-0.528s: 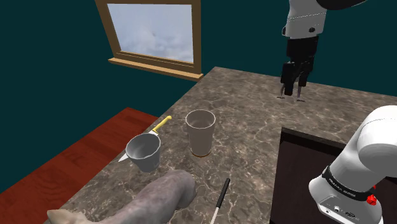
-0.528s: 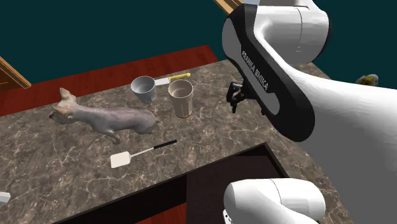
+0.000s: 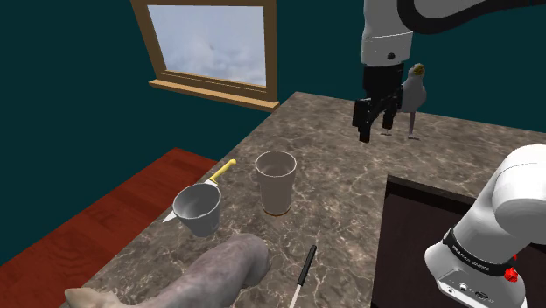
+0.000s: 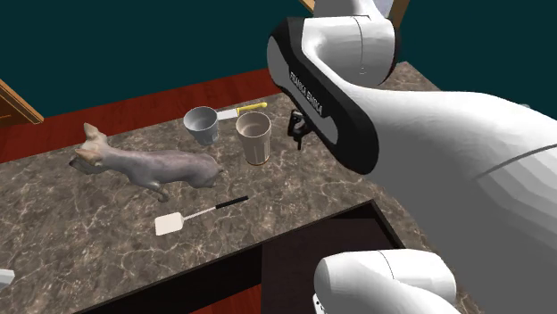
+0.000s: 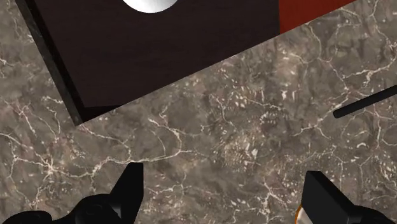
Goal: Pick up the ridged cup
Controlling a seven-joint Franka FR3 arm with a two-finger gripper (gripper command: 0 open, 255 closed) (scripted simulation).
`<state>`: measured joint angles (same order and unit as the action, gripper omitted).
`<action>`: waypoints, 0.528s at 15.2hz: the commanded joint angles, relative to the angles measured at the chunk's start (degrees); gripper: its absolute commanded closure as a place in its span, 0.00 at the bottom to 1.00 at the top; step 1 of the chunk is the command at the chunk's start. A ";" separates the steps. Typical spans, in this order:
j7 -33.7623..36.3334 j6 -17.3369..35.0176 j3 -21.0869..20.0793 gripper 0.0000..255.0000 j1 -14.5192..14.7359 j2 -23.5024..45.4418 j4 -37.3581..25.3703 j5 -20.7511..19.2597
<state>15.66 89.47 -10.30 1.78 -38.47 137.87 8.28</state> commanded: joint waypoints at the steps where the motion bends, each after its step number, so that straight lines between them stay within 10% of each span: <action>1: 3.02 3.07 -2.67 0.00 0.35 3.24 -1.12 0.99; 8: 13.50 11.39 -11.13 0.00 0.52 15.45 -7.69 0.81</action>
<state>27.62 99.22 -20.24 2.54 -25.62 131.50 9.55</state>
